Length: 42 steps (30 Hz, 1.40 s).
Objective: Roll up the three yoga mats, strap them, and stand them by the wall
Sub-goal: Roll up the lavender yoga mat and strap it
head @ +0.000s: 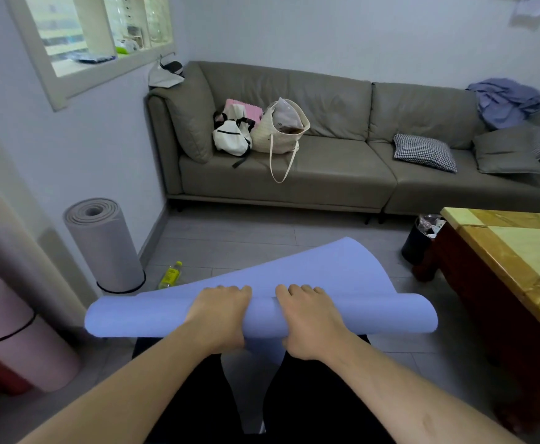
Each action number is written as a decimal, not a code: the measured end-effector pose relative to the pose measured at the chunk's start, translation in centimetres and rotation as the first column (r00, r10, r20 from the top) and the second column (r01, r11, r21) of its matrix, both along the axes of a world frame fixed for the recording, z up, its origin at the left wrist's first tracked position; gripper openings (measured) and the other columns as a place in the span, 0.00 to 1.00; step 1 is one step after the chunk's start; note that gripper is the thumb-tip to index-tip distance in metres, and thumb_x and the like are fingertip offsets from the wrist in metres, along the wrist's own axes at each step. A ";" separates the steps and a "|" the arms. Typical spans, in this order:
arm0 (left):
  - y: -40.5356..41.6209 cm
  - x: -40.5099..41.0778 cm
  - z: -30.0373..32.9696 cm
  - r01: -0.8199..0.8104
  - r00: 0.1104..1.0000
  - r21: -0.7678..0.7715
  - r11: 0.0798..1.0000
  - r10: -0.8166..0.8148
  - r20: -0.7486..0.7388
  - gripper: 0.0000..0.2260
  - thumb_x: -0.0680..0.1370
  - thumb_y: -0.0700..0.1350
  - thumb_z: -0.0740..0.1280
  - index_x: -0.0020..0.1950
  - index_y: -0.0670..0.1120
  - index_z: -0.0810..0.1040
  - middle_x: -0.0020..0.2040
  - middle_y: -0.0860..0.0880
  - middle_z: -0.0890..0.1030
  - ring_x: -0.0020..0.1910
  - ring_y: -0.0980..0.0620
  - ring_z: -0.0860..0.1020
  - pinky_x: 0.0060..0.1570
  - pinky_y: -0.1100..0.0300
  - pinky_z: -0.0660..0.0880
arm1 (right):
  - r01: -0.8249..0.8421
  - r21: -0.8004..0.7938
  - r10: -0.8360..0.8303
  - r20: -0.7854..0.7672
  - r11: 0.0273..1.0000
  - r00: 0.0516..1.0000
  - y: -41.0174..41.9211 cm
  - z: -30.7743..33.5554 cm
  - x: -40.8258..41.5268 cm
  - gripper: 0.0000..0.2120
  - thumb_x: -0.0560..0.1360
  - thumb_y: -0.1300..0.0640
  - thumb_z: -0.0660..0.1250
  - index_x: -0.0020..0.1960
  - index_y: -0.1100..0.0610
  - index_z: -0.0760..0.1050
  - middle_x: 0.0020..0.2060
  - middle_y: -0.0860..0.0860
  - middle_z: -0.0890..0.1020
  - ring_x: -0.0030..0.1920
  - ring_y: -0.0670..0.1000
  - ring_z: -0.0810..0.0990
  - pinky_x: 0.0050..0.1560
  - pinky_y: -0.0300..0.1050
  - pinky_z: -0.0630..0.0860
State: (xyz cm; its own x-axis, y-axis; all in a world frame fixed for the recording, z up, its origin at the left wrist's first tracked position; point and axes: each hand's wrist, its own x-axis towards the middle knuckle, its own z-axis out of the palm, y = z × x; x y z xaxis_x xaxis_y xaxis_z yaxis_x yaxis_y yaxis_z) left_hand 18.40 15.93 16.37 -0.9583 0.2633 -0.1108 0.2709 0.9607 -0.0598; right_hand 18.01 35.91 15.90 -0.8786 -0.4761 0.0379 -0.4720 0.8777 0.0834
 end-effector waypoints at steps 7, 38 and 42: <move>-0.3 -0.5 0.9 0.014 0.990 0.011 1.000 -0.015 0.141 0.27 0.66 0.62 0.76 0.58 0.53 0.70 0.55 0.51 0.81 0.54 0.46 0.81 0.46 0.53 0.72 | -0.035 0.010 0.035 -0.097 0.999 0.995 1.0 -1.9 0.9 0.35 0.54 0.49 0.81 0.57 0.54 0.71 0.41 0.50 0.77 0.38 0.56 0.76 0.39 0.51 0.68; 0.6 1.4 -0.6 -0.043 0.996 -0.040 0.998 0.039 -0.078 0.24 0.73 0.52 0.72 0.64 0.50 0.66 0.60 0.48 0.74 0.59 0.45 0.75 0.55 0.52 0.69 | -0.012 0.022 0.009 0.147 1.000 0.989 -0.3 1.7 -1.0 0.23 0.67 0.51 0.74 0.56 0.51 0.67 0.51 0.52 0.80 0.51 0.60 0.81 0.43 0.50 0.68; 0.5 1.1 -0.5 -0.045 0.995 -0.057 0.997 0.040 -0.093 0.22 0.74 0.51 0.70 0.64 0.50 0.67 0.59 0.48 0.76 0.57 0.44 0.77 0.51 0.51 0.67 | -0.013 -0.004 0.013 0.080 1.000 0.997 -0.3 0.6 -0.4 0.26 0.67 0.50 0.75 0.60 0.51 0.68 0.53 0.51 0.79 0.52 0.58 0.80 0.47 0.52 0.70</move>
